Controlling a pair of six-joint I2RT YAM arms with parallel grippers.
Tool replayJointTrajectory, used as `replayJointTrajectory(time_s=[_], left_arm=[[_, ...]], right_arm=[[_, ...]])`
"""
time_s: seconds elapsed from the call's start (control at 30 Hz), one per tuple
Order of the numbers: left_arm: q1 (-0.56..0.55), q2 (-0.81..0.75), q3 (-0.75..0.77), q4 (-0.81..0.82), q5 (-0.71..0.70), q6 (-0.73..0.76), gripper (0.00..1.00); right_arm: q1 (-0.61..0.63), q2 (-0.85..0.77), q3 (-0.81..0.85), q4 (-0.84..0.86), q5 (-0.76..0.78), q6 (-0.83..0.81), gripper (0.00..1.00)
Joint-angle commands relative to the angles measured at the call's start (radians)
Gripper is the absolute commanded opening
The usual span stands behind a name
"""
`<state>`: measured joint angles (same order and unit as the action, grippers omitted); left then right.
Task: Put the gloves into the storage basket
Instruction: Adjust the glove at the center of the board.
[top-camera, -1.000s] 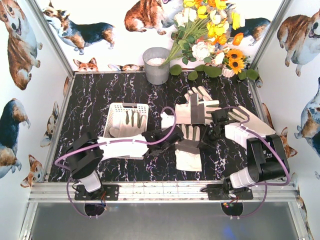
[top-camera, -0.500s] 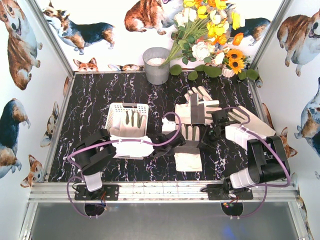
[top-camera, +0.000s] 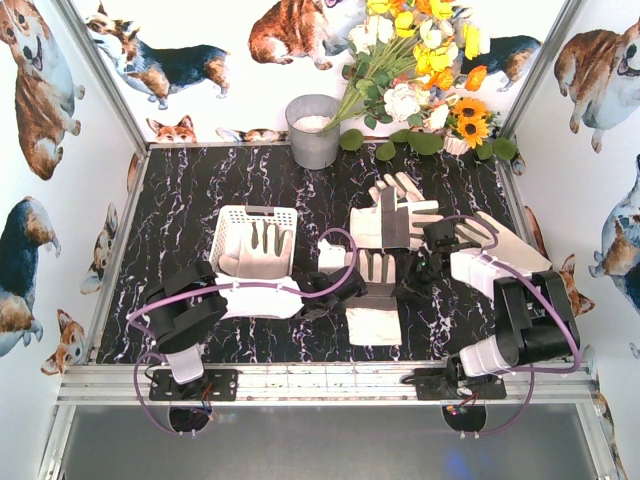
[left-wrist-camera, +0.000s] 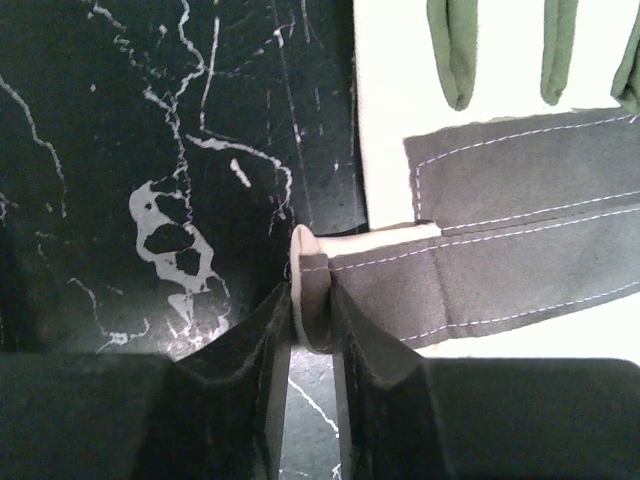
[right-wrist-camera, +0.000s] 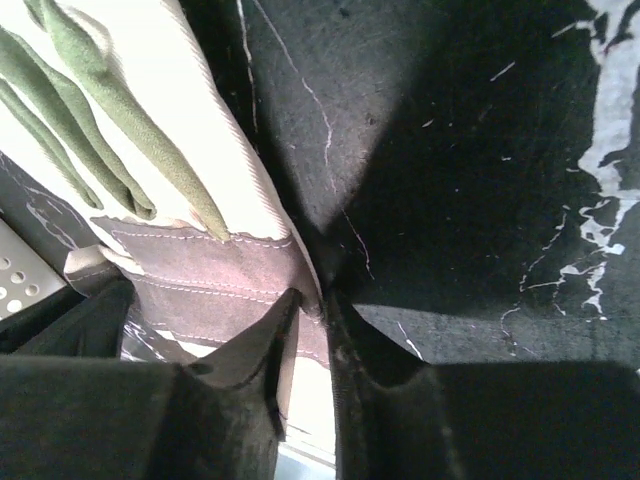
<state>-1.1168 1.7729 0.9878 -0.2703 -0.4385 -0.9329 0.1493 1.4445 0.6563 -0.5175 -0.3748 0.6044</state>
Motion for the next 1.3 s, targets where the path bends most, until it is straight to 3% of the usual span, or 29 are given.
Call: replayJointTrajectory(time_s=[0.0,0.2,0.4,0.7,0.8,1.0,1.27], left_arm=[[-0.017,0.011,-0.041,-0.102,0.020,0.042,0.23],[-0.026,0.008,0.024,-0.107,0.009,0.058,0.38],[-0.026,-0.039,0.087,-0.151,-0.024,0.081,0.45],[-0.026,-0.131,0.142,-0.118,-0.023,0.138,0.57],[-0.026,-0.151,0.141,-0.058,0.026,0.156,0.53],[-0.010,-0.058,0.132,0.039,0.159,0.123,0.31],[0.005,0.043,0.122,0.095,0.229,0.109,0.27]], right_arm=[[-0.008,-0.041,0.024,-0.063,0.080,-0.081,0.27],[-0.008,-0.191,0.077,-0.204,0.127,-0.137,0.40],[-0.008,-0.261,0.088,-0.271,0.036,-0.150,0.42],[-0.007,-0.222,0.052,-0.234,-0.039,-0.144,0.44],[-0.004,-0.182,0.049,-0.215,-0.049,-0.144,0.41],[-0.002,-0.157,0.043,-0.180,-0.008,-0.141,0.39],[0.002,-0.066,0.017,-0.121,-0.015,-0.126,0.36]])
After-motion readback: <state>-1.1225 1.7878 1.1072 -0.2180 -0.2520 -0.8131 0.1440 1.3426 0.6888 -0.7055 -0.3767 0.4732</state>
